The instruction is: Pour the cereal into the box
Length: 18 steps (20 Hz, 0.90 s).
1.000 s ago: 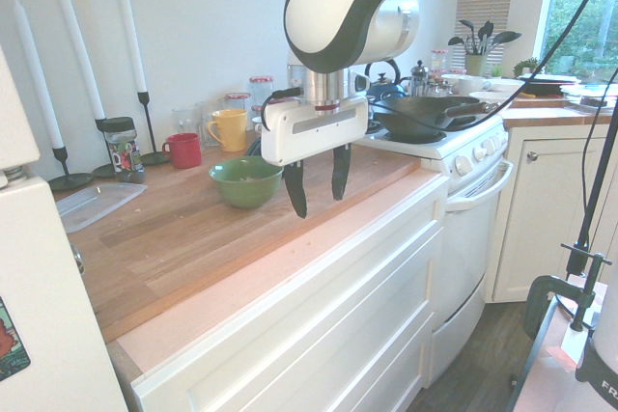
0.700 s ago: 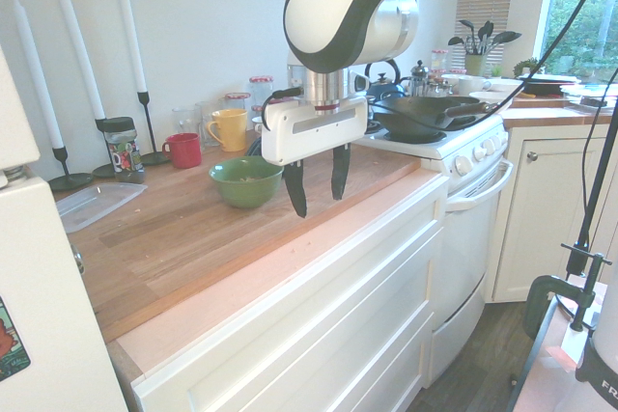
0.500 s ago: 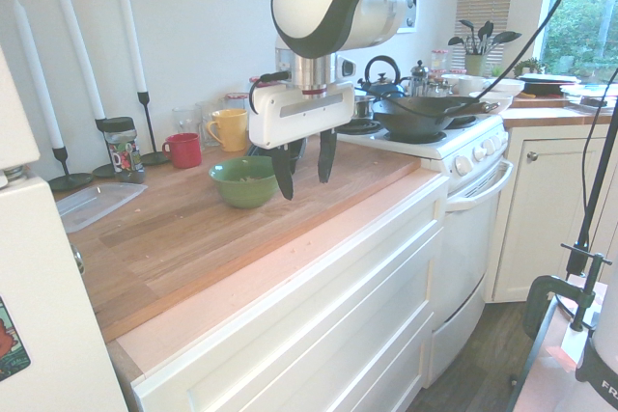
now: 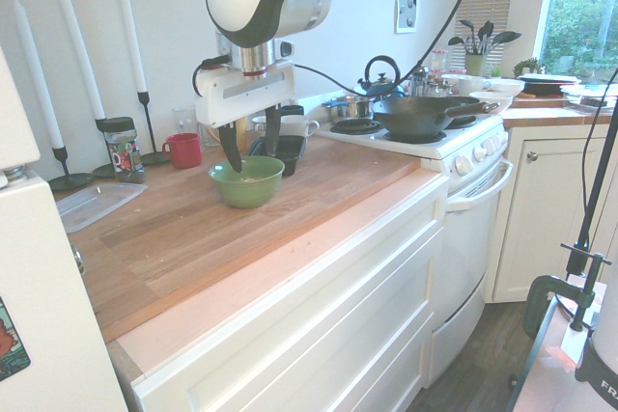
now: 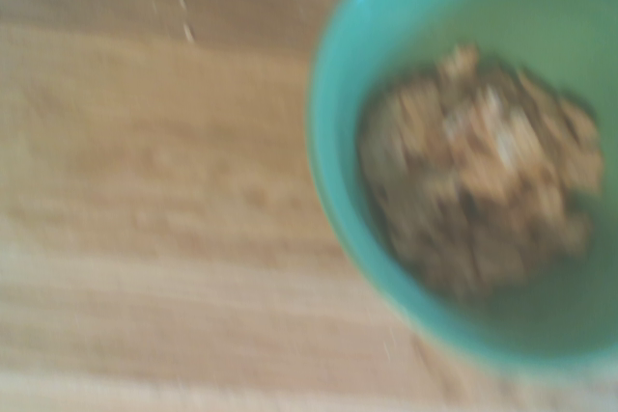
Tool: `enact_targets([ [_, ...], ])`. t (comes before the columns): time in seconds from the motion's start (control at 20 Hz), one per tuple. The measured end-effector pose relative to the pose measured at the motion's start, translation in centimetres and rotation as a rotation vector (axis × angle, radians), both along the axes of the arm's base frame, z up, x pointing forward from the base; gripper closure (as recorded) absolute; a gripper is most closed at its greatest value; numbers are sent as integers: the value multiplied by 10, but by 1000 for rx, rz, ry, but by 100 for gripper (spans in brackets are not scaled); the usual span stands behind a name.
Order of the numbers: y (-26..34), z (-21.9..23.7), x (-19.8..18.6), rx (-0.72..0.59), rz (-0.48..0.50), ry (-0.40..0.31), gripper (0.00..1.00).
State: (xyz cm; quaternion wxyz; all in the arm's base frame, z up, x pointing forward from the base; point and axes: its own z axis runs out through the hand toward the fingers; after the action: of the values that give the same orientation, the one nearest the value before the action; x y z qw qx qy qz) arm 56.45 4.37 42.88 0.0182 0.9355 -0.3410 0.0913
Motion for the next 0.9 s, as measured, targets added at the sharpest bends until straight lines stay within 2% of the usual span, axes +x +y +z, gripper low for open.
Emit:
enact_targets([
  [0.3,25,-16,47,-68,49,-17,0],
  [0.65,36,-57,101,-82,52,13,0],
  [0.7,34,-62,107,-83,45,22,100],
  [0.9,31,-74,116,-62,35,66,100],
])
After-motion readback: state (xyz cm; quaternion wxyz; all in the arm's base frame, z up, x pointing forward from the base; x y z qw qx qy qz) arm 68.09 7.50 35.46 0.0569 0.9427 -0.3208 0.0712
